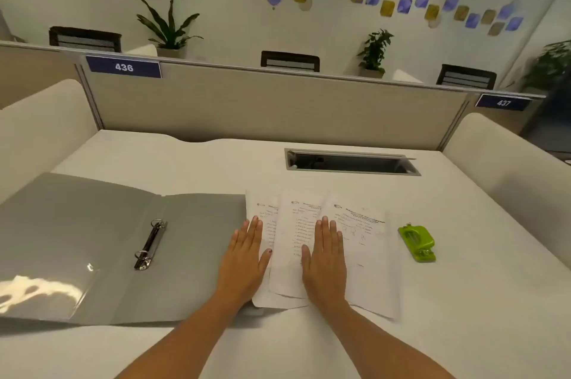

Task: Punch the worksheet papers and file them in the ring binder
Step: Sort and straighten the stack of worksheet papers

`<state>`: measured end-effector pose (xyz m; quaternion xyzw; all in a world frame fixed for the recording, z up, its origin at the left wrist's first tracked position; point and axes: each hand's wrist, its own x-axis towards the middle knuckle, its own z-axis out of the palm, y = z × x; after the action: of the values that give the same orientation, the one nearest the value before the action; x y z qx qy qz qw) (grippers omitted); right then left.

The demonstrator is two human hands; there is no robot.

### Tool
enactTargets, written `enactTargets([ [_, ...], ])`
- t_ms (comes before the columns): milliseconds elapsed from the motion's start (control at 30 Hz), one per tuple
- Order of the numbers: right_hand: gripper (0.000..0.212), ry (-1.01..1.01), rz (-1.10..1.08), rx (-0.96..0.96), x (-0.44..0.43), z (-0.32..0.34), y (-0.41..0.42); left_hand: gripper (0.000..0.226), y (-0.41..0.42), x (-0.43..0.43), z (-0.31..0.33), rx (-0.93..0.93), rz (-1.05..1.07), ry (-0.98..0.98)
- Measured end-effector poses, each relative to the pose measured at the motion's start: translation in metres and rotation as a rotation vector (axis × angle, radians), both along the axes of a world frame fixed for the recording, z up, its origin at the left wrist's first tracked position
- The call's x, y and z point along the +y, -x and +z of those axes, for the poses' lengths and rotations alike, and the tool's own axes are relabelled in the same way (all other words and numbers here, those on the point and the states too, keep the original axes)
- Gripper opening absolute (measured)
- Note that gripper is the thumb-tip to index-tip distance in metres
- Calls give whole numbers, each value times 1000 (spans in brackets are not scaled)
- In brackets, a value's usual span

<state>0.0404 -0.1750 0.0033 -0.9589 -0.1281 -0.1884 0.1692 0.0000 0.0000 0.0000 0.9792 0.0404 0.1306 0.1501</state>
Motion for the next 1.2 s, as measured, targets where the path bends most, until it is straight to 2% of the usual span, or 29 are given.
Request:
enactTargets([
  [133, 62, 20, -96, 104, -11, -9, 4, 66, 7, 2, -9, 89, -25, -84],
  [500, 59, 44, -155, 220, -19, -25, 9, 66, 16, -1, -21, 198, -55, -41],
  [567, 56, -13, -144, 233, -19, -23, 9, 65, 16, -1, -21, 191, -53, -41],
  [633, 49, -171, -142, 226, -20, -17, 10, 64, 16, -1, -22, 189, -51, -41],
  [700, 40, -340, -171, 171, -25, -10, 9, 65, 15, -1, -22, 186, -55, -41],
  [767, 38, -389, -259, 103, -33, -4, 8, 74, 16, -1, -22, 187, -60, -21],
  [867, 48, -319, -468, 120, -52, 3, 2, 84, 16, -2, -22, 191, -57, -12],
  [1067, 88, -241, -805, 392, -84, 16, -3, 90, 17, -2, -22, 200, -56, -26],
  [1200, 86, -299, -843, 425, -90, 19, -6, 92, 18, -2, -19, 192, -58, -6],
])
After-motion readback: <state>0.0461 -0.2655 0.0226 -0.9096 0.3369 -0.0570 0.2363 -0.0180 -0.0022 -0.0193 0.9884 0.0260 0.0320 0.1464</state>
